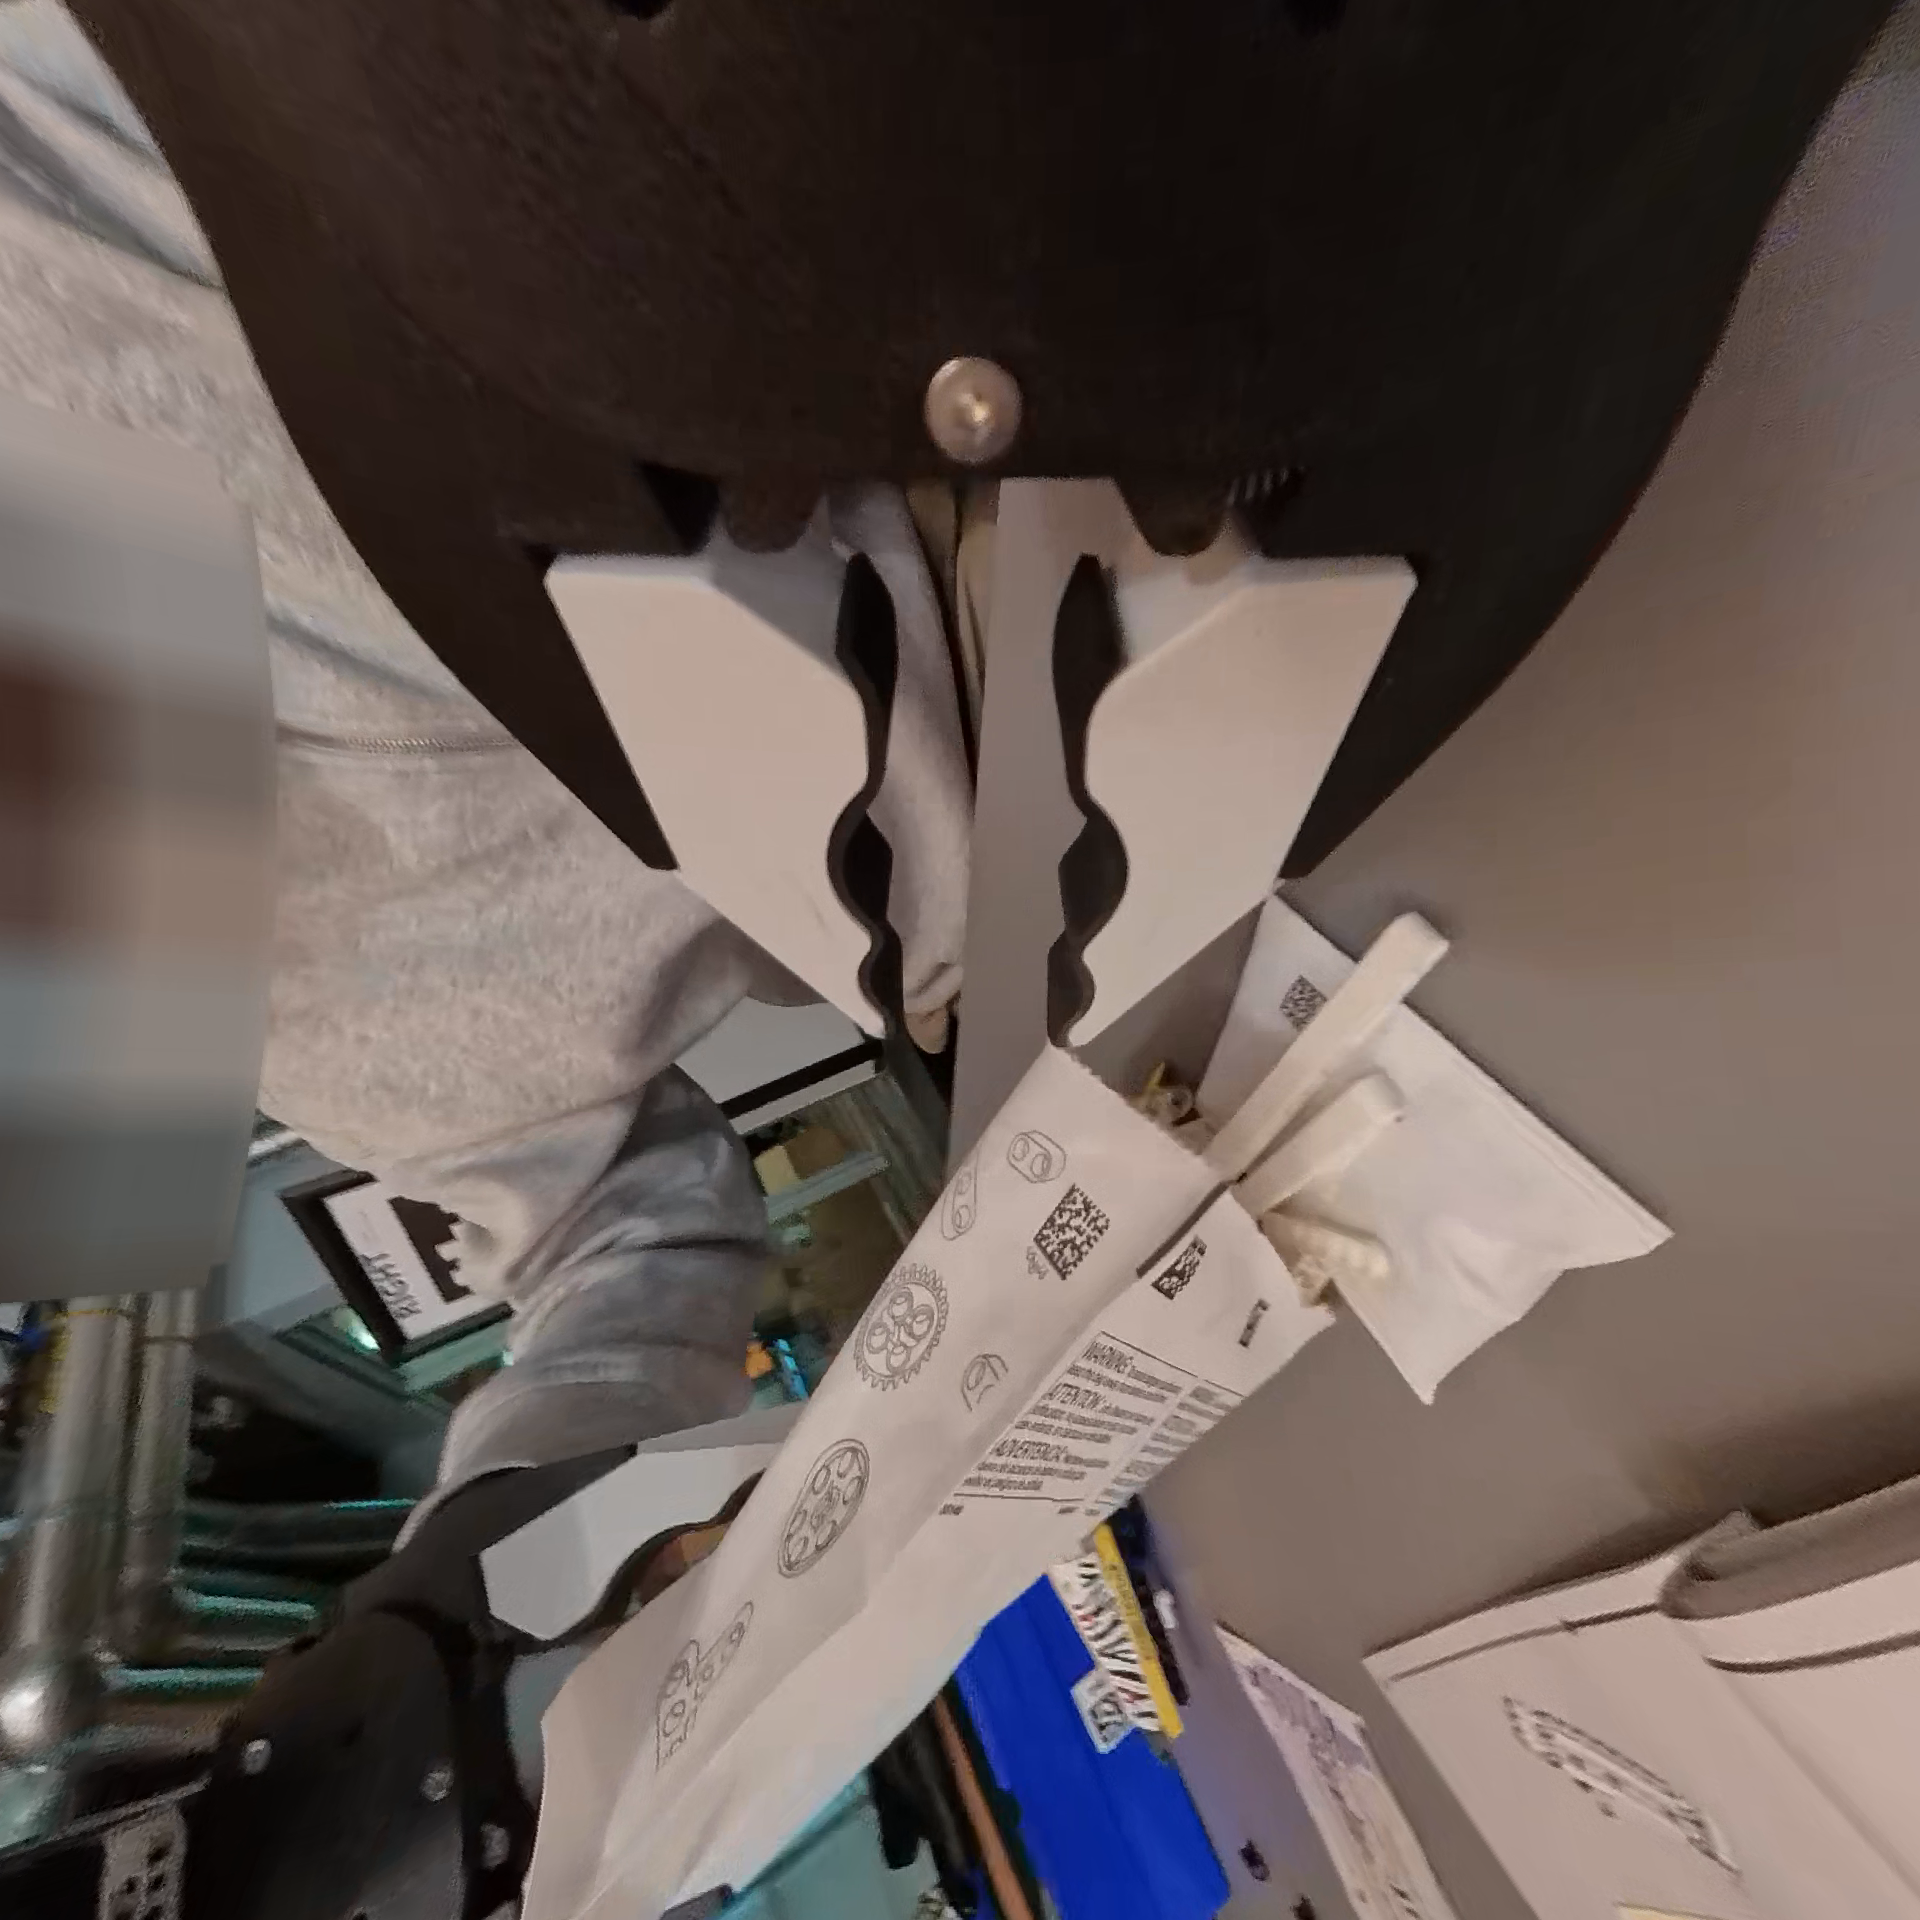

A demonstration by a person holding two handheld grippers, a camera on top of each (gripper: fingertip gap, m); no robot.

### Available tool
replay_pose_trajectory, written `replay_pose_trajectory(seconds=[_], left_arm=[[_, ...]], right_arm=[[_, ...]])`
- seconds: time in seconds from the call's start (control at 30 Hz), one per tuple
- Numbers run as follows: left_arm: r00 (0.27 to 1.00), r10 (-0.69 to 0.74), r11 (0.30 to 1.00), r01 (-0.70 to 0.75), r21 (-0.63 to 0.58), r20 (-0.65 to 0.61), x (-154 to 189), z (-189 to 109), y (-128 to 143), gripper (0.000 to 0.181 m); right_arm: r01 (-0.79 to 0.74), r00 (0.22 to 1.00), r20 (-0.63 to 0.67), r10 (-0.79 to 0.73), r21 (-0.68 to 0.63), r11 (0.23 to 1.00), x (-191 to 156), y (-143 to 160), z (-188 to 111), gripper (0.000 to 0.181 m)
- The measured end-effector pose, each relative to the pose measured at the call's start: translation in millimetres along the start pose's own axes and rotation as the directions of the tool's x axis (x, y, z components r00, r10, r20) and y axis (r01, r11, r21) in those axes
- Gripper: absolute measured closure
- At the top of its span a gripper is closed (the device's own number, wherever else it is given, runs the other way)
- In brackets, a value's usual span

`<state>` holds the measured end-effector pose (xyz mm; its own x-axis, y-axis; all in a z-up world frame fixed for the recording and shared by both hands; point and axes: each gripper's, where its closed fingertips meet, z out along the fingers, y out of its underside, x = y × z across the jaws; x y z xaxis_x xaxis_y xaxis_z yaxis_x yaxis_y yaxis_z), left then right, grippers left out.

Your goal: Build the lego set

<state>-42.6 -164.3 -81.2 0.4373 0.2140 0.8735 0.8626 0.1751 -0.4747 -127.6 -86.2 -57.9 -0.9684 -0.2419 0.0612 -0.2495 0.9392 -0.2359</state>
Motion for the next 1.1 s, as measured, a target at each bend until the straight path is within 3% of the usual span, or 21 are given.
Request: replay_pose_trajectory(seconds=[0.27,0.43,0.6,0.7,0.8,0.87,1.0,1.1], left_arm=[[0.994,0.007,1.000,-0.007,0.002,0.109,10.6,-7.1,-1.2,0.158],[0.988,0.111,0.992,-0.116,0.046,0.103,37.0,-5.0,-14.4,0.156],[0.962,0.242,0.952,-0.261,0.160,0.128,51.2,-3.1,-44.5,0.150],[0.896,0.356,0.897,-0.408,0.171,0.267,47.6,-3.8,-60.2,0.139],[0.749,0.444,0.811,-0.569,0.135,0.492,32.6,-8.0,-78.6,0.109],[0.678,0.487,0.772,-0.629,0.092,0.550,27.9,-4.2,-83.1,0.107],[0.669,0.520,0.774,-0.632,0.039,0.531,19.4,12.3,-80.1,0.110],[0.666,0.534,0.771,-0.636,0.023,0.522,15.8,16.5,-78.8,0.132]], right_arm=[[0.032,0.999,-0.031,-0.035,-0.082,0.996,9.6,5.3,12.7,0.137],[0.040,0.999,-0.024,-0.042,-0.082,0.996,9.1,3.5,9.6,0.136],[0.061,0.998,-0.024,-0.063,-0.078,0.995,5.8,-3.8,4.0,0.135],[0.075,0.996,-0.034,-0.079,-0.088,0.993,4.6,-5.6,2.6,0.135],[0.086,0.995,-0.034,-0.090,-0.093,0.992,3.0,-7.0,2.8,0.135],[0.091,0.995,-0.036,-0.094,-0.094,0.991,2.5,-8.8,2.7,0.134],[0.103,0.993,-0.040,-0.107,-0.096,0.990,1.5,-13.2,2.9,0.133],[0.116,0.991,-0.053,-0.122,-0.110,0.987,2.4,-14.6,2.9,0.131]])
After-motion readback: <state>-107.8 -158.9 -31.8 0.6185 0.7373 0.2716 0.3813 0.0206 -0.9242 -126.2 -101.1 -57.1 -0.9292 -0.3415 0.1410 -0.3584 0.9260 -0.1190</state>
